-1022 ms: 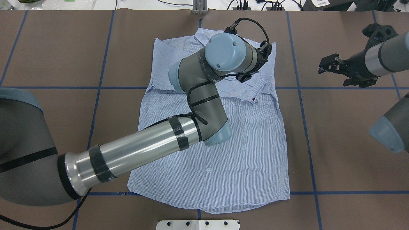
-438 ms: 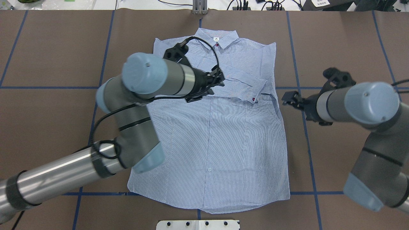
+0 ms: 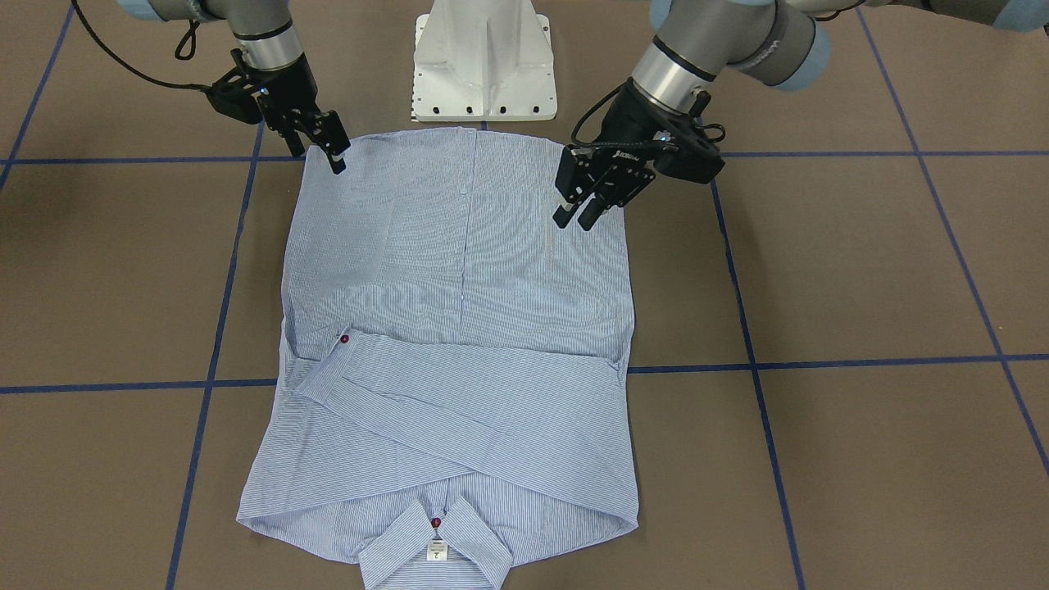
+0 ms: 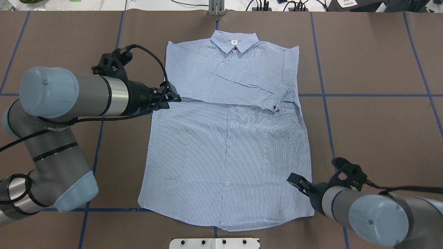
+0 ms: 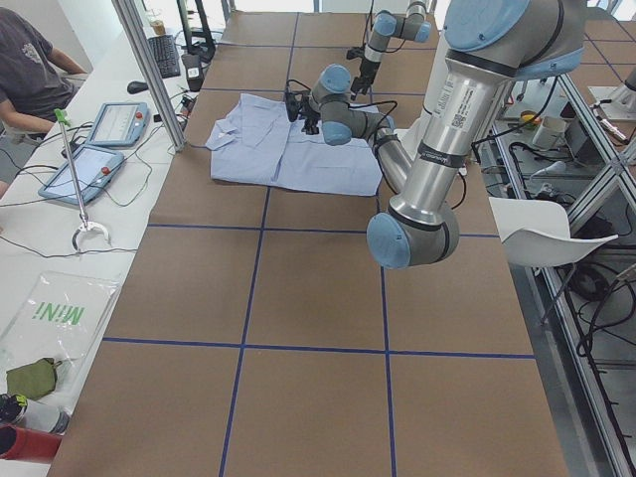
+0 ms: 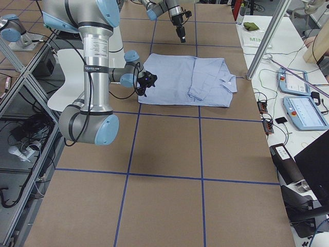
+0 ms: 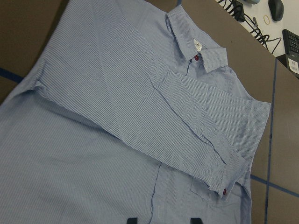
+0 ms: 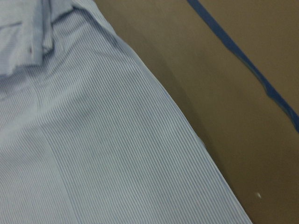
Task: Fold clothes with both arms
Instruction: 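Release the sleeve and withdraw the left gripper while the right gripper nears the hem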
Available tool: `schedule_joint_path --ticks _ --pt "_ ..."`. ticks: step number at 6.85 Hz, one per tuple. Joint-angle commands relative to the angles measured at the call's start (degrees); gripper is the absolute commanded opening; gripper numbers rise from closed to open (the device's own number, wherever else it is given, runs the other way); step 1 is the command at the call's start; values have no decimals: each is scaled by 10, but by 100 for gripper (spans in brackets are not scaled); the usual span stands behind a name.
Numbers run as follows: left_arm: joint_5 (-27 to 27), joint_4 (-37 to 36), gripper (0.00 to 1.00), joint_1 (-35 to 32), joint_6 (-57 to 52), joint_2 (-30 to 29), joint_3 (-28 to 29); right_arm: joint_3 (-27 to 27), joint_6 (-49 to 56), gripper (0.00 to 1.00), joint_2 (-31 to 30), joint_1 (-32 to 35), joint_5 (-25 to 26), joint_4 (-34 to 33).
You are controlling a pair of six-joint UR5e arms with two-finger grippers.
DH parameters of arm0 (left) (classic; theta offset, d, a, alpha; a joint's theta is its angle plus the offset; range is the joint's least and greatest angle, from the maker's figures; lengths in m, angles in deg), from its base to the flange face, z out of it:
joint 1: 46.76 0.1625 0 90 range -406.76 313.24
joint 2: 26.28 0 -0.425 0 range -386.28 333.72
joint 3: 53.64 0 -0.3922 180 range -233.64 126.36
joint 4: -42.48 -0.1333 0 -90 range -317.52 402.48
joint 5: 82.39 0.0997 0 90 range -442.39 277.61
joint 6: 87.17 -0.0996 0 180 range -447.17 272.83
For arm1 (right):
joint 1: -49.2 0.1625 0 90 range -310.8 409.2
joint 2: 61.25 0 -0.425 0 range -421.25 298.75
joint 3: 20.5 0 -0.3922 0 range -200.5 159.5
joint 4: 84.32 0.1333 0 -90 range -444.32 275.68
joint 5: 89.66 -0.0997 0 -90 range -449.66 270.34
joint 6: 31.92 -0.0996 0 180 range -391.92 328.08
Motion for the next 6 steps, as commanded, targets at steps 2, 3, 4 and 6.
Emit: schedule_joint_path --ticks 2,3,4,6 --pt "-1 -1 48 1 -1 8 -17 -6 -86 92 -25 -60 45 -1" --pt "0 -1 48 1 -1 14 -23 -10 -86 89 -24 -60 41 -1" --pt "1 -1 48 2 -1 14 -22 -19 -85 89 -24 -60 41 -1" --pt "3 -1 48 1 -1 14 -22 -20 -86 84 -23 -59 41 -1"
